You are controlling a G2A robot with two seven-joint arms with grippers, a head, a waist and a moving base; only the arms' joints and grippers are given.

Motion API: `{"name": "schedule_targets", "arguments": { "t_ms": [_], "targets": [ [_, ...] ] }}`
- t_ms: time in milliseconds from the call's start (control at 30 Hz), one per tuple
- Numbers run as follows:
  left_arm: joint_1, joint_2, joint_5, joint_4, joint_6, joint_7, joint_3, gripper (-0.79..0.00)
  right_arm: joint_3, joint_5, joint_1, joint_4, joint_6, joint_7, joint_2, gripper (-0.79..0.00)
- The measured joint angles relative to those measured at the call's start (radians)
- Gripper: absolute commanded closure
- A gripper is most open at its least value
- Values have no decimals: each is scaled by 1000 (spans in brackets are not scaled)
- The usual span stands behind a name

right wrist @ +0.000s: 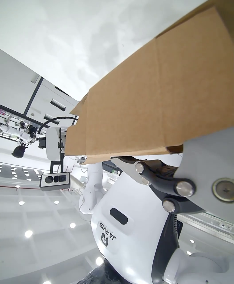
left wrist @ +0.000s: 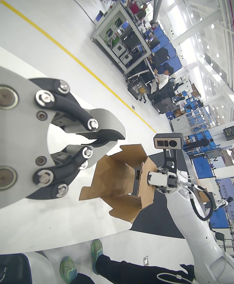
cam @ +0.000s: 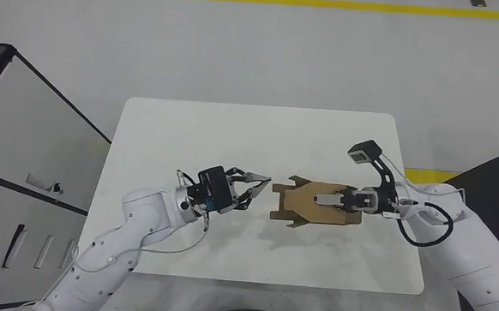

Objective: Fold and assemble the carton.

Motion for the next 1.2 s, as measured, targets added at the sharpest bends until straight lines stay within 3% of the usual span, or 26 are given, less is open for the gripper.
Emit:
{"name": "schedule_targets", "arguments": {
  "t_ms": [300,467,700,1200],
  "targets": [
    [23,2,-59,30,-2,144,-35,0,30,242,-2,28,75,78,-21,0],
    [27,4,-60,57,-14,170,-42,0,63,309,3,36,137,140,-43,0],
    [29,3,-61,55,-7,160,-36,0,78,320,4,40,156,159,-52,0],
    [-56,-25,-57,57,-6,109,107,0,76,269,-6,17,187,108,-73,0]
  ]
}}
